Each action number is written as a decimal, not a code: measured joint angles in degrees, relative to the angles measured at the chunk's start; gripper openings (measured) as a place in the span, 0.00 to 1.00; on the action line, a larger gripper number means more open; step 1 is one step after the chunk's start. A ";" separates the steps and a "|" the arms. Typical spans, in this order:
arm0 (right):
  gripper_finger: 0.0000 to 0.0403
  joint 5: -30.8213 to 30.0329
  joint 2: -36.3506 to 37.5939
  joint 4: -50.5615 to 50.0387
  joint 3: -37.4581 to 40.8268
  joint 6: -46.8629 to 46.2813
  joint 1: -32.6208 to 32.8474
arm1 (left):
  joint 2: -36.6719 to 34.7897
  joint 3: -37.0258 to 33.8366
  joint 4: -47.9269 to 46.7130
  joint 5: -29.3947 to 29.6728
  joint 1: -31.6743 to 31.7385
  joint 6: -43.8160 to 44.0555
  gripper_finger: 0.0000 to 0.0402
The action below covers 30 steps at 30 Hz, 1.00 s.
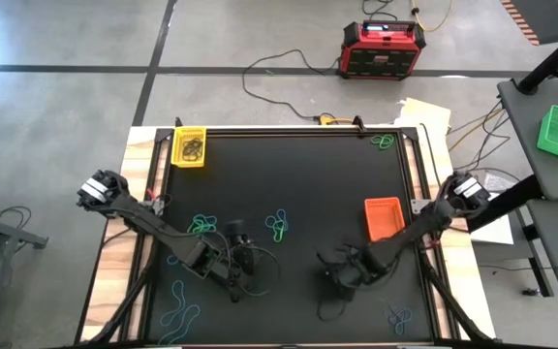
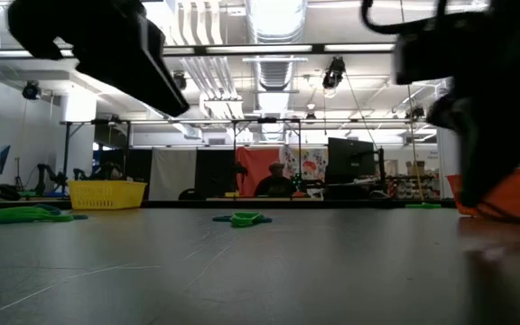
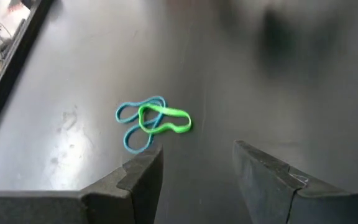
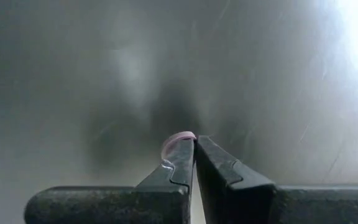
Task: Sort rubber bands into baskets
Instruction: Put the purple rubber band into the yellow bin
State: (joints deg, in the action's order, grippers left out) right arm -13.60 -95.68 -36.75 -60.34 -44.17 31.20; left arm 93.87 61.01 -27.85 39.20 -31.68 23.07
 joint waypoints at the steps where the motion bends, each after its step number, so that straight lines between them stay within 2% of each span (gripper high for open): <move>1: 0.02 -0.13 0.00 0.61 0.00 1.59 -1.13 | -0.48 0.00 -0.87 -0.42 -0.16 0.72 0.44; 7: 0.02 -0.14 0.00 5.70 0.02 12.65 -8.50 | -3.44 0.02 -2.08 -5.79 -1.02 3.32 0.44; 14: 0.02 -0.42 0.00 8.22 0.13 21.37 -16.42 | -1.43 0.02 1.27 -11.56 -1.96 3.46 0.44; 17: 0.02 -2.09 -0.09 10.39 0.11 21.71 -18.63 | -0.18 0.02 4.56 -11.74 -2.08 2.91 0.44; 22: 0.05 0.23 -0.09 10.29 -0.44 21.71 -19.62 | 1.63 0.02 8.76 -12.45 -1.99 2.66 0.44; 30: 0.19 2.14 -0.11 6.64 -0.35 20.99 -19.10 | 3.40 0.02 13.57 -12.55 0.03 -0.38 0.44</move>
State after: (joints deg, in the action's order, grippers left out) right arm -11.45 -95.79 -30.11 -60.69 -23.18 12.10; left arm 97.27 61.04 -14.28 26.66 -31.65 22.69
